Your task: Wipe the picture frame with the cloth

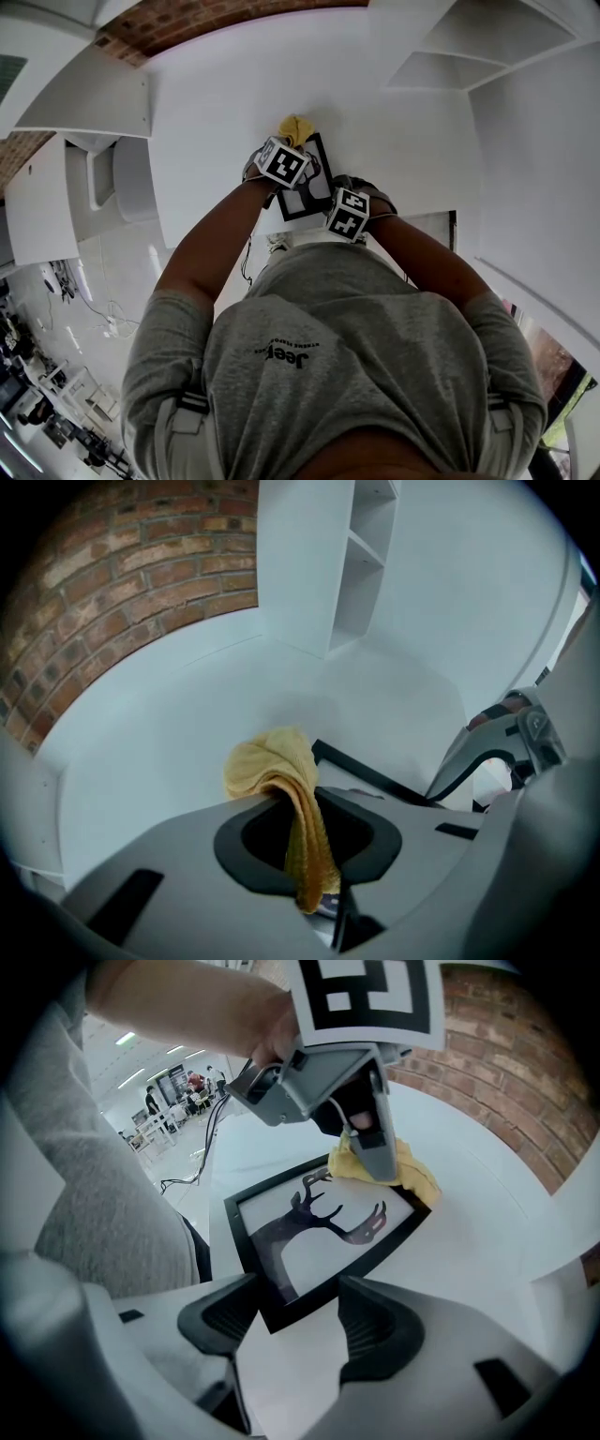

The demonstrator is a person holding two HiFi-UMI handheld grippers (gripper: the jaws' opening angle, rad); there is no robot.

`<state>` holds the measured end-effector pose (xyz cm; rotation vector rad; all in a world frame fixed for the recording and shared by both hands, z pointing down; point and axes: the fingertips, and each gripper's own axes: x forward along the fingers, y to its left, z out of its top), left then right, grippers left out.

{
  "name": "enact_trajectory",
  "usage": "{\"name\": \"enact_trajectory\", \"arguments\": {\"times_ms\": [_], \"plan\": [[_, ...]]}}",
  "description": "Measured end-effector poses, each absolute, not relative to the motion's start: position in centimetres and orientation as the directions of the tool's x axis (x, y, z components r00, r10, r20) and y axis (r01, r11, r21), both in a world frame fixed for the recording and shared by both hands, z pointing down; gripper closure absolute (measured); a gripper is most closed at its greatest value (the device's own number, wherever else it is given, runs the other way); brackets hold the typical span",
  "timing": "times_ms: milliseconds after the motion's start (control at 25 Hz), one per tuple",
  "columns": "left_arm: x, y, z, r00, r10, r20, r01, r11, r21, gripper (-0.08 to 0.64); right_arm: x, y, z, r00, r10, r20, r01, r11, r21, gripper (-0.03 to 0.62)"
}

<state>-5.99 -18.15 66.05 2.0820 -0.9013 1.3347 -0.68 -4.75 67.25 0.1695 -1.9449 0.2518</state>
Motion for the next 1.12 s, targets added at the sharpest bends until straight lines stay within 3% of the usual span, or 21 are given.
{"name": "enact_trajectory", "arguments": {"times_ms": [320, 600, 880, 1120], "plan": [[0.0, -19.2, 66.4, 0.312, -0.217, 0.925, -0.668, -0.743, 0.051, 0.494, -0.6, -4.7, 67.3, -0.370, 0.004, 0.929, -0.229, 0.969, -0.095, 0.318], [0.6, -19.5, 66.2, 0.334, -0.222, 0.916, -0.663, -0.746, 0.061, 0.494, -0.4, -4.8, 67.3, -0.373, 0.000, 0.928, -0.233, 0.968, -0.094, 0.318], [-2.3, -19.3, 63.8, 0.372, -0.283, 0.884, -0.714, -0.696, 0.077, 0.494, -0.1, -4.9, 67.4, -0.370, 0.001, 0.929, -0.231, 0.968, -0.093, 0.318], [-9.6, -16.7, 61.1, 0.349, -0.347, 0.871, -0.769, -0.636, 0.055, 0.494, 0.0, -4.7, 67.6, -0.360, 0.003, 0.933, -0.232, 0.968, -0.093, 0.318]]}}
